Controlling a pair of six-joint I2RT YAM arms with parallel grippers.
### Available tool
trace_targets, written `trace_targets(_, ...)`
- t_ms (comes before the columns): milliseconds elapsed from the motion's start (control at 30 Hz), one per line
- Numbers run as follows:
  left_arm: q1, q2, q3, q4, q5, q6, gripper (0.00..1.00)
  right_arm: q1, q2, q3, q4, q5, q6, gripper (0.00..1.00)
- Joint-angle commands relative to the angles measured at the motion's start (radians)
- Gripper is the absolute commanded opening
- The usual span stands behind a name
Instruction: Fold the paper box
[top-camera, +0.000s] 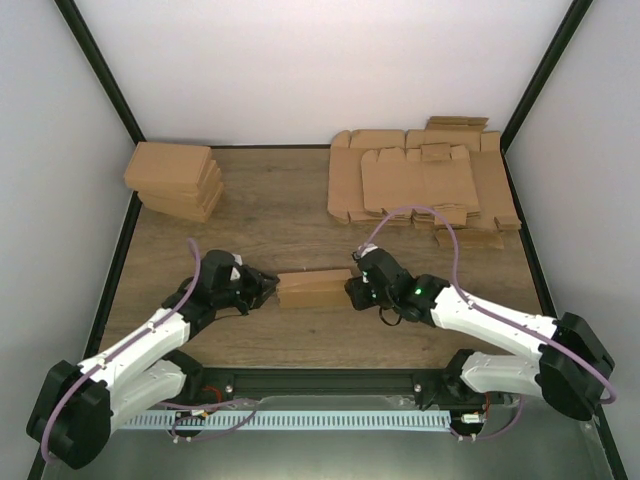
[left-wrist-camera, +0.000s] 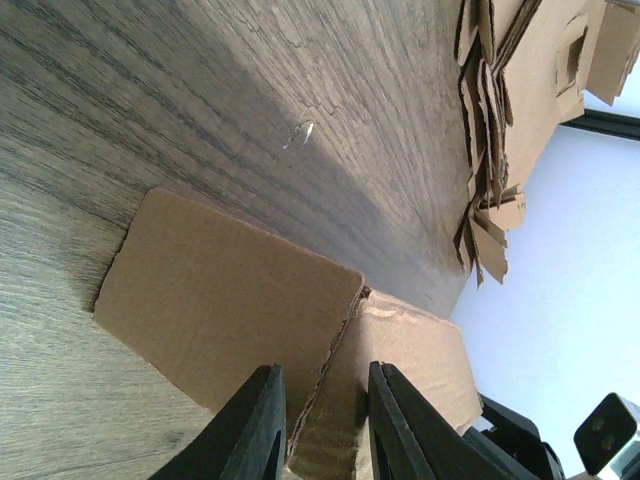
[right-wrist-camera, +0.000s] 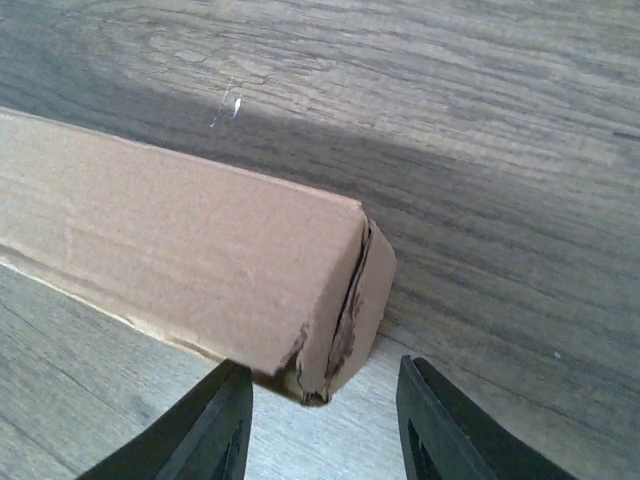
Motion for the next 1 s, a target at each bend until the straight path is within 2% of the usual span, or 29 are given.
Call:
trace_targets(0, -0.004, 0.007, 0.019, -0.047, -0.02, 0.02, 0.26, 0.009, -0.037, 0.025, -0.064, -0.034, -0.003, 0.47)
trace_targets(67, -0.004, 0.006, 0.02, -0.049, -0.02, 0.022, 0.26, 0.009, -0.041, 0.034, -0.076, -0.044, 0.004, 0.55)
trace_targets(133, -0.004, 0.006, 0.021, -0.051, -0.022, 0.025, 0.26, 0.009, -0.051, 0.05, -0.092, -0.047, 0.017, 0.59)
trace_targets(333, -0.004, 0.007, 0.021, -0.054, -0.023, 0.029, 0.26, 0.009, -0.11, 0.108, -0.115, -0.064, 0.039, 0.64)
trace_targets(533, -0.004, -0.001, 0.021, -0.059, -0.026, 0.03, 0.26, -0.016, -0.072, 0.198, -0.196, -0.072, 0.064, 0.65)
trace_targets(633, -0.004, -0.002, 0.021, -0.063, -0.026, 0.03, 0.26, -0.11, -0.045, 0.233, -0.222, -0.16, 0.072, 0.66)
trace_targets(767, -0.004, -0.009, 0.018, -0.065, -0.03, 0.031, 0.26, -0.233, -0.052, 0.209, -0.181, -0.353, 0.071, 0.68)
trace_targets(967, -0.004, -0.01, 0.015, -0.065, -0.032, 0.031, 0.26, -0.326, -0.054, 0.14, -0.119, -0.535, 0.1, 0.65)
